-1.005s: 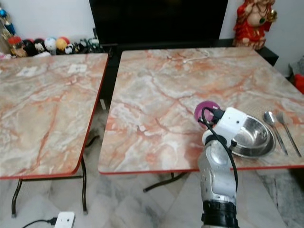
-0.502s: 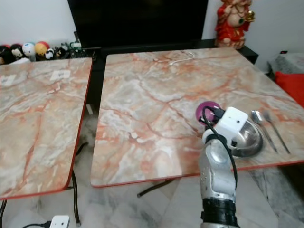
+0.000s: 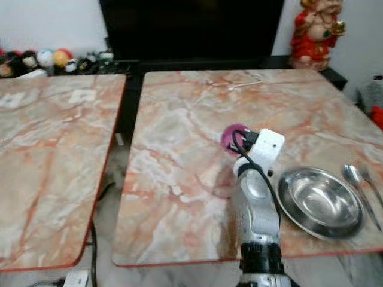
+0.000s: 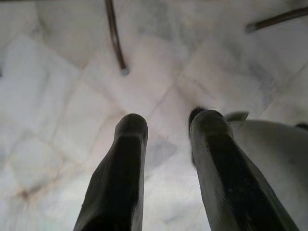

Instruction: Setting the table

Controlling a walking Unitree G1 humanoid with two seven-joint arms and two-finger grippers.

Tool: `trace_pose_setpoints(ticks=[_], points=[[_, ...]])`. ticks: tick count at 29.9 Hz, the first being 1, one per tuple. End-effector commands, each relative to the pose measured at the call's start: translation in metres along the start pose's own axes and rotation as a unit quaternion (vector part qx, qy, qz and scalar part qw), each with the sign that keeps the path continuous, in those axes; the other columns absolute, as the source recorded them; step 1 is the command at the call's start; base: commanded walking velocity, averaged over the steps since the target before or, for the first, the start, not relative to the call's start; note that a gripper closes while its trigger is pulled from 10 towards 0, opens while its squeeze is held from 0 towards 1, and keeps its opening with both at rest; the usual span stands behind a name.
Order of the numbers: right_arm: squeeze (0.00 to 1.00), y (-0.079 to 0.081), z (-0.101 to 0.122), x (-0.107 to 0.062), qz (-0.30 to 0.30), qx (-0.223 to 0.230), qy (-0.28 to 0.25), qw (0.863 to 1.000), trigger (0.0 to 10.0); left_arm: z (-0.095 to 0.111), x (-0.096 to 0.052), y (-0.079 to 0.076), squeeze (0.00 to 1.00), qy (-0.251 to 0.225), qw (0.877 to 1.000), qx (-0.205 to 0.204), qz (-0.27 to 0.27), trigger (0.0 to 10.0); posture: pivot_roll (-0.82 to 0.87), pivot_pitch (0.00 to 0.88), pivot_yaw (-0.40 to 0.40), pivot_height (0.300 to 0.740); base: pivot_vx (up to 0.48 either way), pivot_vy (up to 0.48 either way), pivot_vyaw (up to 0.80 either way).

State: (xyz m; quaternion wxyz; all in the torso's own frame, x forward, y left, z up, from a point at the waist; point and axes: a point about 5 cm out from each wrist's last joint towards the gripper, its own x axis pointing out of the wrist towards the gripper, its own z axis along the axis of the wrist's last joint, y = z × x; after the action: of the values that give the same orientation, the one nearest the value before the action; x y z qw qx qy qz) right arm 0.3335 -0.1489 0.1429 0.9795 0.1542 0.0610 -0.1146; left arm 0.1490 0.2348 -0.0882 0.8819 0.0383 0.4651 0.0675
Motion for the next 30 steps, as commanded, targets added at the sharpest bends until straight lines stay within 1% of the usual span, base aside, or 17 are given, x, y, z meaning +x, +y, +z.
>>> trace_pose_setpoints(ticks=[1,3,6,8,12,17,19,23,24,26,30], points=[[0.0,-0.003,0.007,-0.001,-0.012,0.0,-0.007,1.0,10.0,0.0,0.0,0.002,0.0,0.005,1.0,-0.001,0.002,10.0,-0.06,0.01,0.007,0.74,0.0,0.0,0.0],[0.0,-0.003,0.006,-0.002,-0.033,0.001,0.006,0.999,10.0,-0.001,0.0,0.005,0.0,0.005,1.0,-0.001,0.004,10.0,-0.06,0.01,0.008,0.74,0.0,0.0,0.0],[0.0,-0.003,0.006,-0.002,-0.041,0.008,0.011,0.999,10.0,-0.001,-0.001,0.006,0.0,0.006,1.0,-0.001,0.004,10.0,-0.06,0.009,0.007,0.74,0.0,0.0,0.0],[0.0,-0.003,0.007,-0.002,-0.052,0.027,0.021,0.998,10.0,-0.002,-0.001,0.007,0.0,0.007,1.0,-0.001,0.005,10.0,-0.06,0.008,0.008,0.74,0.0,0.0,0.0],[0.0,-0.008,0.009,-0.001,-0.084,0.035,0.033,0.995,10.0,-0.006,-0.002,0.011,0.0,0.01,1.0,-0.002,0.007,10.0,-0.06,0.009,0.004,0.74,0.0,0.0,0.0],[0.0,-0.009,0.005,-0.003,-0.097,0.043,0.05,0.993,10.0,-0.007,-0.003,0.011,0.0,0.012,1.0,-0.002,0.006,10.0,-0.06,0.01,0.005,0.74,0.0,0.0,0.0],[0.0,-0.011,0.003,-0.003,-0.105,0.038,0.054,0.992,10.0,-0.008,-0.003,0.009,0.0,0.013,1.0,-0.002,0.005,10.0,-0.06,0.011,0.005,0.74,0.0,0.0,0.0],[0.0,-0.013,0.002,-0.003,-0.114,0.05,0.061,0.99,10.0,-0.009,-0.002,0.003,0.0,0.013,1.0,-0.001,0.002,10.0,-0.06,0.011,0.005,0.74,0.0,0.0,0.0],[0.0,-0.016,0.001,-0.004,-0.129,0.06,0.064,0.988,10.0,-0.008,-0.002,-0.001,0.0,0.013,1.0,-0.001,0.0,10.0,-0.06,0.01,0.005,0.74,0.0,0.0,0.0],[0.0,-0.019,0.002,-0.006,-0.144,0.06,0.063,0.986,10.0,-0.008,-0.001,-0.006,0.0,0.012,1.0,0.0,-0.002,10.0,-0.06,0.012,0.008,0.74,0.0,0.0,0.0],[0.0,-0.023,0.001,-0.007,-0.156,0.062,0.065,0.984,10.0,-0.008,-0.001,-0.013,0.0,0.013,1.0,0.002,-0.007,10.0,-0.06,0.011,0.008,0.74,0.0,0.0,0.0]])
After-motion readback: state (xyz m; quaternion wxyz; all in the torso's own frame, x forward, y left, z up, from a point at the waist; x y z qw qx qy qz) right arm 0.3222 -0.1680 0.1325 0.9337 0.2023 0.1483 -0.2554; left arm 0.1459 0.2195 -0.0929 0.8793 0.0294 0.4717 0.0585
